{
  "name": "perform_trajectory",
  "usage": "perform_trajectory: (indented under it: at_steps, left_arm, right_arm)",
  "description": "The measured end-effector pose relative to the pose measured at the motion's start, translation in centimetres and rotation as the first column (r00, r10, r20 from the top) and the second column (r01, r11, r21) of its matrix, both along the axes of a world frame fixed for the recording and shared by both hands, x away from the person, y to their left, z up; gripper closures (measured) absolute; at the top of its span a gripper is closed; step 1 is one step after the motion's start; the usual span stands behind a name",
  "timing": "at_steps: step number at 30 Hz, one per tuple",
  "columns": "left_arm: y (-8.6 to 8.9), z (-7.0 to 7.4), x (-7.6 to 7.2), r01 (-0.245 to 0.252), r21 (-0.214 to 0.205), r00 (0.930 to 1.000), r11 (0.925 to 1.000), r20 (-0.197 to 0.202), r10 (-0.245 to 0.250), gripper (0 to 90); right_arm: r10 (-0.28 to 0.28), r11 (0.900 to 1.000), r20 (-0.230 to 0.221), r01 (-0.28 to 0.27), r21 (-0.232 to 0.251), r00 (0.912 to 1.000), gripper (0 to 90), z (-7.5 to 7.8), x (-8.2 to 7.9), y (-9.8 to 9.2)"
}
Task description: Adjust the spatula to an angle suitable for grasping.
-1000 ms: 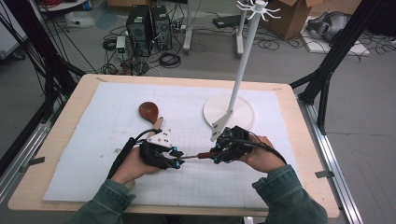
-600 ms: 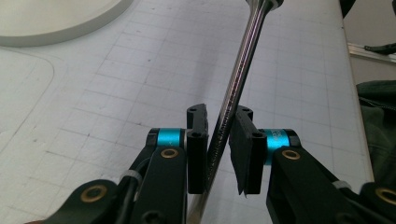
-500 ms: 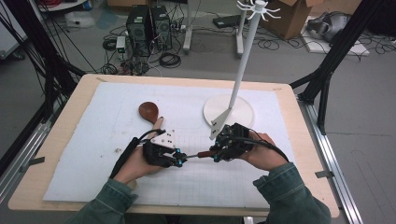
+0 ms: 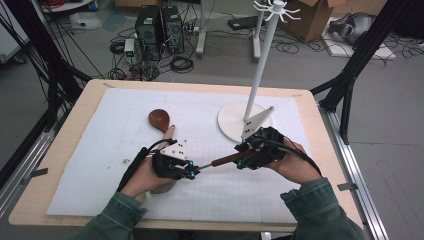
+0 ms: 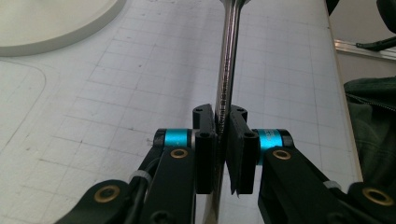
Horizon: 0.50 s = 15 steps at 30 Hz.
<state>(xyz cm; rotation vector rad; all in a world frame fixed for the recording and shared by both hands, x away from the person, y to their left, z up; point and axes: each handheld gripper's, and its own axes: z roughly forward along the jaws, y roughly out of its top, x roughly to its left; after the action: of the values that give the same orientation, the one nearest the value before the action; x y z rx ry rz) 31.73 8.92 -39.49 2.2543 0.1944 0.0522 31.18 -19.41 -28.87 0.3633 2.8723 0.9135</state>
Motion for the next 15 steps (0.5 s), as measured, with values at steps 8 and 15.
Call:
perform_trajectory:
  at_steps: [8, 15]
  left_arm:
    - [0.1, 0.2, -0.1, -0.002, -0.005, 1.0, 1.0, -0.001, 0.002, 83.4]
    - [0.8, 0.6, 0.1, -0.034, -0.039, 0.9994, 0.9987, -0.004, 0.034, 83.6]
  right_arm:
    - [-0.084, 0.9948, 0.012, 0.083, 0.059, 0.9964, 43.9, 0.5, -0.1, -2.0]
    - [-0.144, 0.9845, 0.0, 0.144, 0.1, 0.9895, 41.2, 0.3, 0.1, -3.3]
